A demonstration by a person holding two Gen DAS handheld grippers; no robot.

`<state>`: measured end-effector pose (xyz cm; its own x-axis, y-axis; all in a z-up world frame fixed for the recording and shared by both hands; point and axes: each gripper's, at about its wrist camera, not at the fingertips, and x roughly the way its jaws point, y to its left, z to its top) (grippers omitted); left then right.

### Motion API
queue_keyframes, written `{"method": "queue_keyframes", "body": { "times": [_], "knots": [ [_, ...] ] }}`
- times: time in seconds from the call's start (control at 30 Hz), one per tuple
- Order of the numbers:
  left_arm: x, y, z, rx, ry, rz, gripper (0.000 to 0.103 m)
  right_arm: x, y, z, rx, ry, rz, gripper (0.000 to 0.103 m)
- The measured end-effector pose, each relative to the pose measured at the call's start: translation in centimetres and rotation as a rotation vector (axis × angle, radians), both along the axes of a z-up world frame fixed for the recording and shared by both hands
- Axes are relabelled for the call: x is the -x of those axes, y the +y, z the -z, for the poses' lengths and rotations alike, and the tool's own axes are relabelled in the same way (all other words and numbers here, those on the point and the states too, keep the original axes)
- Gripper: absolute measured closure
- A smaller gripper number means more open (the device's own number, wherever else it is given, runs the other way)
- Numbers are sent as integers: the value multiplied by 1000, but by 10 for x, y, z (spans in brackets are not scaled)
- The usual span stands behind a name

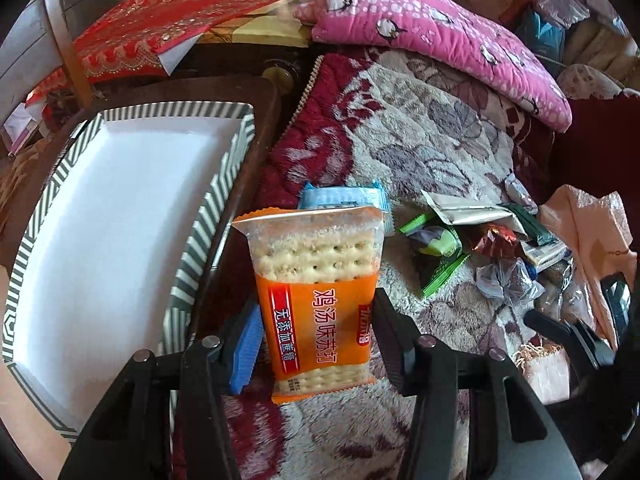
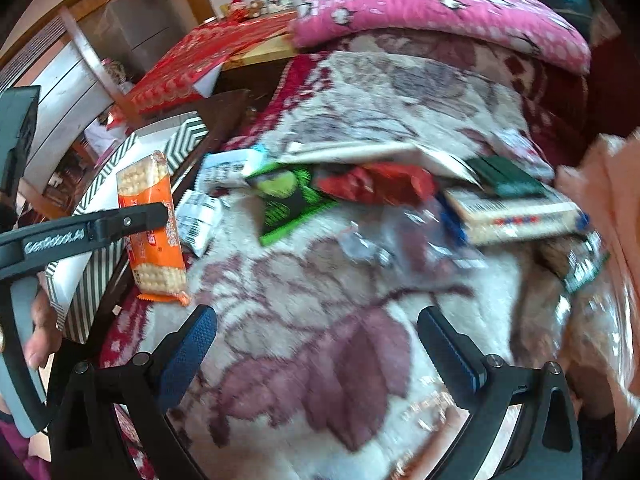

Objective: Organize snacks
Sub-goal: 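Grasp the green snack pack with the right gripper while the left gripper holds the crackers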

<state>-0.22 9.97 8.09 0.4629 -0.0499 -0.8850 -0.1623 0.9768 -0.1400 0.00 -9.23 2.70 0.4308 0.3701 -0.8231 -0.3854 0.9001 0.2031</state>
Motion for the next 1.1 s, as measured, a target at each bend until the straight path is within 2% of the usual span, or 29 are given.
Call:
{"method": "queue_keyframes", "body": {
  "times": [0.17, 0.27, 0.4, 0.73, 0.8, 0.83, 1.1],
  "knots": [
    [3, 7, -5, 0, -6, -8, 52, -27, 22, -1, -1, -1, -43, 8],
    [5, 11, -7, -1, -7, -14, 52, -46, 35, 3, 35, 0, -60, 11],
    [5, 14, -9, -1, -10, -18, 52, -64, 46, 5, 46, 6, -83, 12],
    [5, 13, -6, -1, 2, -19, 52, -70, 68, 4, 119, -18, -155, 13],
    [5, 12, -5, 0, 6, -17, 52, -67, 67, 5, 101, -2, -174, 21],
    [4, 11, -4, 0, 7, -15, 52, -66, 67, 5, 82, 11, -182, 29],
    [1, 7, 4, 8, 25, -12, 52, -71, 74, 11, 83, 36, -180, 36]
  ]
}}
